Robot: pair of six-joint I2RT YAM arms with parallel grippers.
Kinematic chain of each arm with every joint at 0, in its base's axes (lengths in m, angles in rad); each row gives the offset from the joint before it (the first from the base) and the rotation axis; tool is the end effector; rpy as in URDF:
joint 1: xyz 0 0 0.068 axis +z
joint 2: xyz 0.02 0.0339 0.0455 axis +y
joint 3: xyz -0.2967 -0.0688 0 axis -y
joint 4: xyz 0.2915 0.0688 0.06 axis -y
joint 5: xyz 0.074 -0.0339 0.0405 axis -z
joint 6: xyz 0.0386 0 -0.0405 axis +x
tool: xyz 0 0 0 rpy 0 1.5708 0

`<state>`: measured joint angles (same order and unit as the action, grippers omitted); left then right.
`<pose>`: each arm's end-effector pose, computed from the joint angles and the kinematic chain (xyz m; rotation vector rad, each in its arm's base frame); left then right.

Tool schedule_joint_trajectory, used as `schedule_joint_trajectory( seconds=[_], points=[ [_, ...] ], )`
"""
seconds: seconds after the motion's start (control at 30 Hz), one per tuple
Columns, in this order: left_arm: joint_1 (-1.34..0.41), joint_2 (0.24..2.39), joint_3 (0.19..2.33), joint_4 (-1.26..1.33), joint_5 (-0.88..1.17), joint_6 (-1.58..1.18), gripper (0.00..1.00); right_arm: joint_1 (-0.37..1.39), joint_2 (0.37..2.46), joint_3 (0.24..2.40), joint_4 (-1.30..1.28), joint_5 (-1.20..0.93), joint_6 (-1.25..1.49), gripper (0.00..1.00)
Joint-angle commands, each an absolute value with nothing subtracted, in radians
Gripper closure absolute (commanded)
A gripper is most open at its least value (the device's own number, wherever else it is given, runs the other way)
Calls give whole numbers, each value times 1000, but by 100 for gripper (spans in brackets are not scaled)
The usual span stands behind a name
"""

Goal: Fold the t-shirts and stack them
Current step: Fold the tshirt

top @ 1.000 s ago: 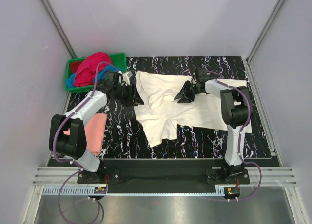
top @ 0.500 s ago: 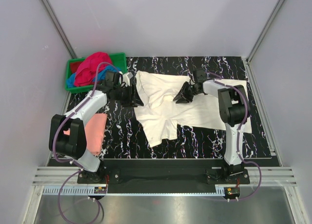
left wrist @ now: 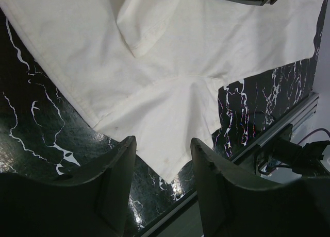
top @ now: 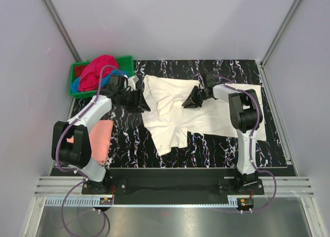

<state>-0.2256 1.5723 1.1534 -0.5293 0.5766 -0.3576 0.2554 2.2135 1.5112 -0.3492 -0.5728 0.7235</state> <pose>0.3590 -0.1040 0.2600 0.0745 2.5570 -0.9589 0.4900 0.1496 0.1161 0.4298 2.7331 1.0614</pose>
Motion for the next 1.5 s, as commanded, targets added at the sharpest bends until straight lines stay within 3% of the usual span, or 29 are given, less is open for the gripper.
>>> schedule_joint_trajectory(
  seconds=[0.0, 0.23, 0.8, 1.27, 1.47],
  points=[
    [-215, 1574, 1189, -514, 600, -344, 49, 267, 2235, 1560, -324, -598, 738, 74],
    [-206, 1580, 1186, -508, 603, -348, 49, 267, 2230, 1595, -380, -626, 738, 100],
    [-198, 1664, 1184, -450, 689, -382, 46, 256, 2146, 1562, -555, -703, 680, 100],
    [-310, 1830, 1203, -302, 710, -500, 46, 183, 2166, 1588, -704, -698, 514, 100],
    [-311, 1844, 1224, -327, 683, -500, 46, 179, 2195, 1618, -699, -724, 506, 91]
  ],
)
